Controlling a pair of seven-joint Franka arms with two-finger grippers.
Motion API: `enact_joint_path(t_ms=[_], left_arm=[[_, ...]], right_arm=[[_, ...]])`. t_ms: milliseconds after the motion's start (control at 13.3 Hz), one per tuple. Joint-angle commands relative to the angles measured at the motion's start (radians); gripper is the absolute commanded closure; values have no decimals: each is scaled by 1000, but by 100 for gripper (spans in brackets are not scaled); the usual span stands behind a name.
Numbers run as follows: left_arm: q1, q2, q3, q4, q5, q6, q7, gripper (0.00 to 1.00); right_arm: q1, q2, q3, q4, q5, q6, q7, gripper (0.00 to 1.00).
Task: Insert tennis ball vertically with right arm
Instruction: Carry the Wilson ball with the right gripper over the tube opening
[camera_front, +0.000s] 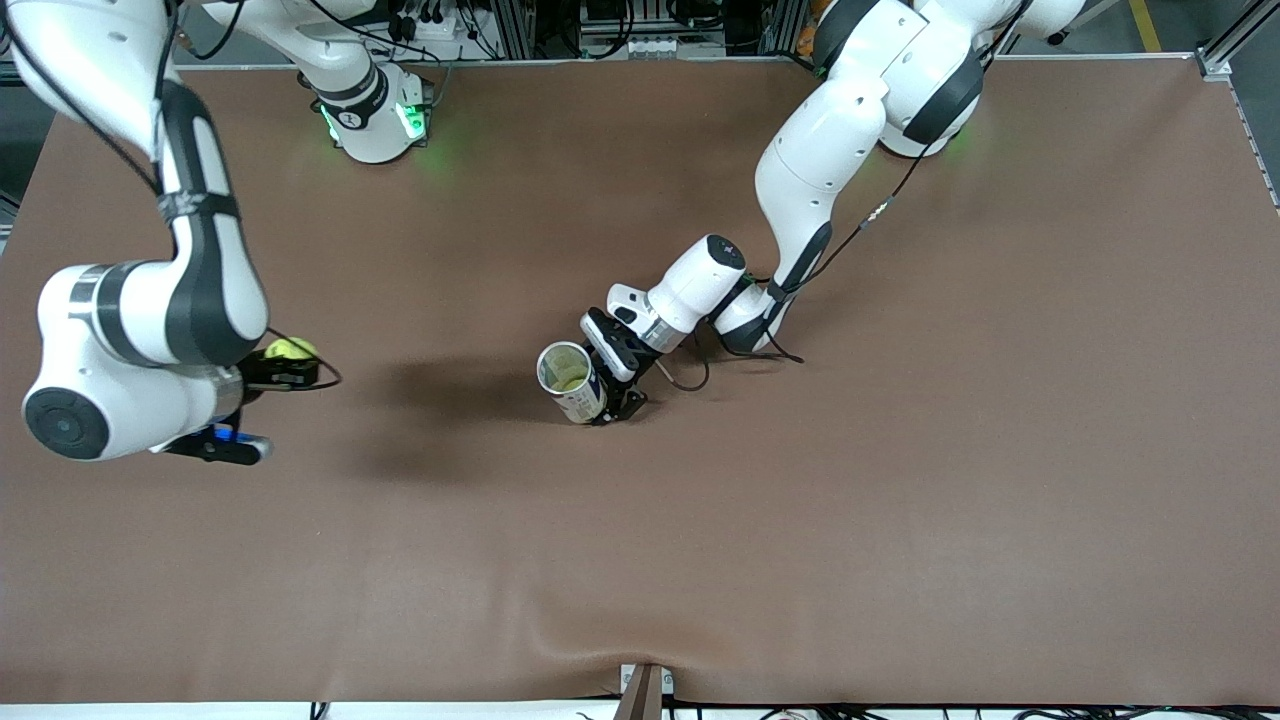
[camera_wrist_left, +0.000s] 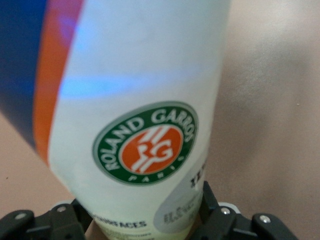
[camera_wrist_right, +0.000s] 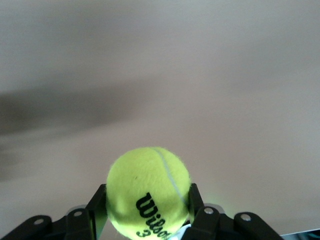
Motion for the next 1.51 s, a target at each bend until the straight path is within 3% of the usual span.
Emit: enact_joint_path(t_ms=[0, 377, 904, 1432], left_arm=[[-2, 18, 6, 24, -6, 13, 2, 17], [-2, 16, 6, 24, -6, 13, 2, 17], [-2, 16, 6, 30, -6, 13, 2, 17], [-2, 18, 6, 30, -4, 13, 2, 17]], right_arm=[[56, 8, -5, 81, 101, -39, 168, 100], [217, 11, -3, 118, 201, 1, 472, 100], [410, 36, -5, 121, 212, 252, 788, 100], [452, 77, -5, 121, 212, 317, 864, 100]])
